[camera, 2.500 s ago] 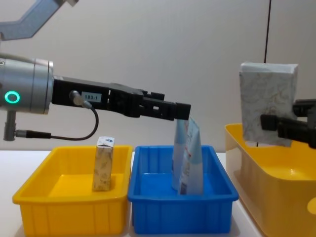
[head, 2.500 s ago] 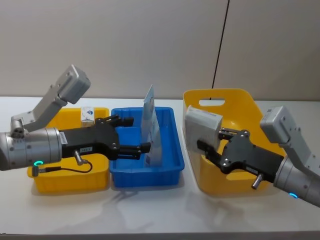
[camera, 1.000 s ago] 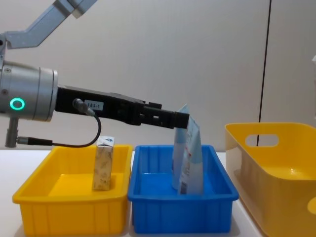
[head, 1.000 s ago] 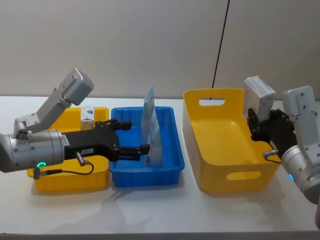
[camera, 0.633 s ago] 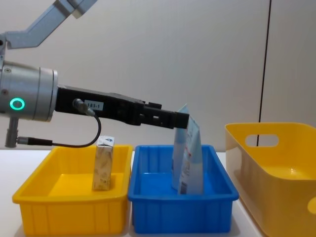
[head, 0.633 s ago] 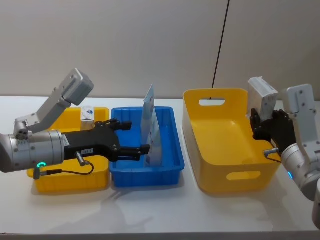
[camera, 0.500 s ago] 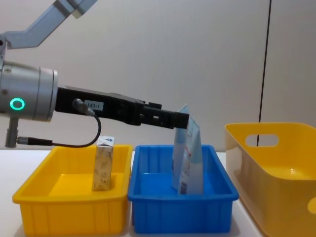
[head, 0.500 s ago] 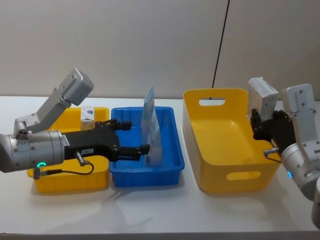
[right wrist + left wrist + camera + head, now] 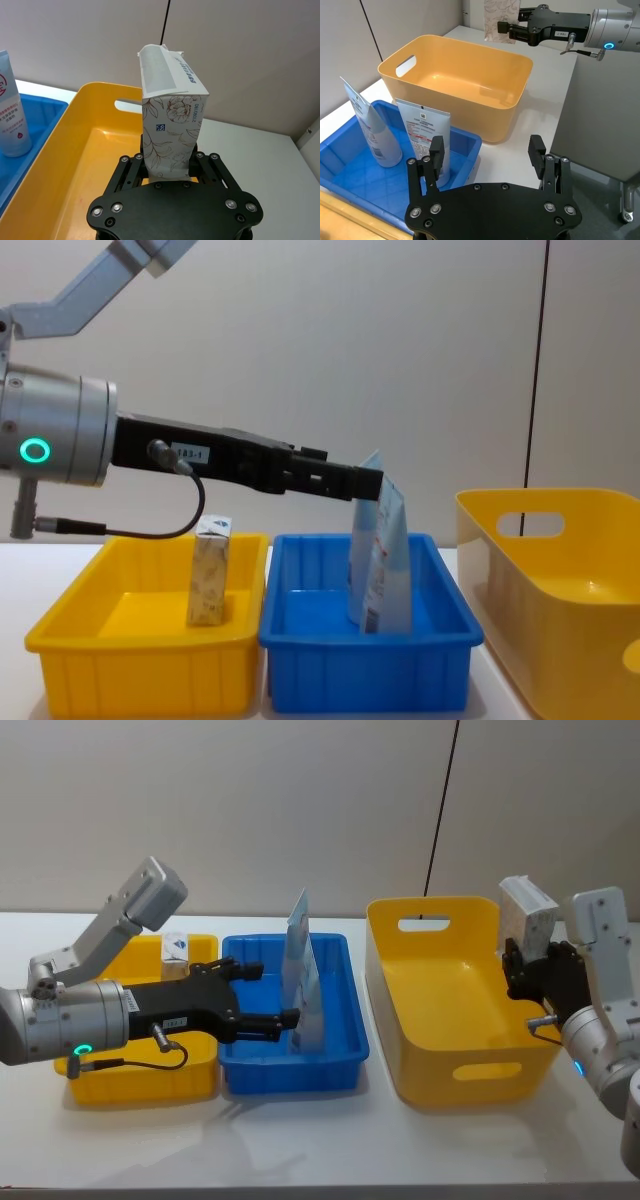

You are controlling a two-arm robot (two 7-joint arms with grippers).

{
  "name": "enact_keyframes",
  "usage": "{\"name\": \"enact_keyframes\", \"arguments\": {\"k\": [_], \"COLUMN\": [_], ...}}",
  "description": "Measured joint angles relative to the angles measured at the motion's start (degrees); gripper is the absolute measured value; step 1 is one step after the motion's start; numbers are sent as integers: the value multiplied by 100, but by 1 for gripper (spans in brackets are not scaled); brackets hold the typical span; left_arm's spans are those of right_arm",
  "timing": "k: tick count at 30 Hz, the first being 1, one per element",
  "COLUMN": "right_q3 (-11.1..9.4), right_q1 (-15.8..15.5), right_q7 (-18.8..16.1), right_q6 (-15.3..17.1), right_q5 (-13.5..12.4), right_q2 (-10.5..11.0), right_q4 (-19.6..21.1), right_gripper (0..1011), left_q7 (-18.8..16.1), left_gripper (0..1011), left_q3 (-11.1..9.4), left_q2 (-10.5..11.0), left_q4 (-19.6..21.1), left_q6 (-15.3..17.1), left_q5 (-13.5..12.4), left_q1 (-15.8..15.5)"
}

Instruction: Bimanual collaborative sorting of washing and personal care products

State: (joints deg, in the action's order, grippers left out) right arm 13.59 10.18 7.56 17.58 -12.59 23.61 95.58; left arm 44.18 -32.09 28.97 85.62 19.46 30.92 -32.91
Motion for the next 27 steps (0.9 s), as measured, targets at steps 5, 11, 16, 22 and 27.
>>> {"name": "enact_keyframes", "arguments": {"k": [5, 11, 16, 22, 27], "right_q3": [-2, -5, -6, -6, -6], "right_q1": [6, 10, 12, 15, 17], "right_q7": [7, 16, 20, 24, 24], "right_q6": [10, 20, 25, 29, 32], "right_q5": [4, 8, 8, 8, 8], "right_q2": [-9, -15, -17, -20, -23], "right_q4": [-6, -12, -14, -17, -17], "right_gripper": [357, 438, 588, 794, 933], "left_q7": [0, 0, 0, 1, 0], "left_gripper": [1001, 1001, 1001, 1001, 1001], "left_q3": [0, 0, 0, 0, 0], "left_q2": [0, 0, 0, 0, 0], "left_q4": [0, 0, 0, 0, 0], "left_q6": [-1, -1, -1, -2, -2], "left_q5": [0, 0, 0, 0, 0], "left_q1": [0, 0, 0, 0, 0]}}
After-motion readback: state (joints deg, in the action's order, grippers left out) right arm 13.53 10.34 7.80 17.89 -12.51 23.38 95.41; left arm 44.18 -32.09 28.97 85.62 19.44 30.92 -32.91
